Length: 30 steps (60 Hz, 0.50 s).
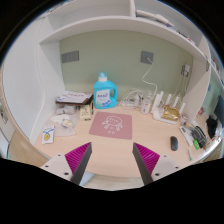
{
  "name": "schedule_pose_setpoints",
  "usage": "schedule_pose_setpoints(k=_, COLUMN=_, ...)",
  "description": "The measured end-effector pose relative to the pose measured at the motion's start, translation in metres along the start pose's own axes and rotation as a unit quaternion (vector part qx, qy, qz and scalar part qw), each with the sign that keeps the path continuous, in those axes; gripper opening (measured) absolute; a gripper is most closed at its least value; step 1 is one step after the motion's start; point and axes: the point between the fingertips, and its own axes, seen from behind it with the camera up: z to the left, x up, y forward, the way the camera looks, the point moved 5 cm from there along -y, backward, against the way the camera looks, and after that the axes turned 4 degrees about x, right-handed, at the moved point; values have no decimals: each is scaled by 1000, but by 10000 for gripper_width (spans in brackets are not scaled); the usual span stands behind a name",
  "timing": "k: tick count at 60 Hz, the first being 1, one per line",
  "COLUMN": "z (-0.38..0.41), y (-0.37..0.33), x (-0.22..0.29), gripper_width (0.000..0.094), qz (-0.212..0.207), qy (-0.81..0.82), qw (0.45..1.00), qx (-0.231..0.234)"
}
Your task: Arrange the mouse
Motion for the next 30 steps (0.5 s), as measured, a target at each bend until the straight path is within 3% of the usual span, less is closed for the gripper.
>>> schedule_pose_setpoints(k=10, z=-32, y=6, x=-26, gripper_width=849, qz=9, qy=8, qw=1000, qx=-14)
schedule_pose_setpoints(k=20, z=-94, y=20, x=-89, gripper_width=845, qz=45, qy=47, qw=997, qx=-43)
schedule_pose_setpoints(k=30, z=-197, y=39, x=-144, gripper_width=846, qz=65, qy=69, qw=990, qx=-106)
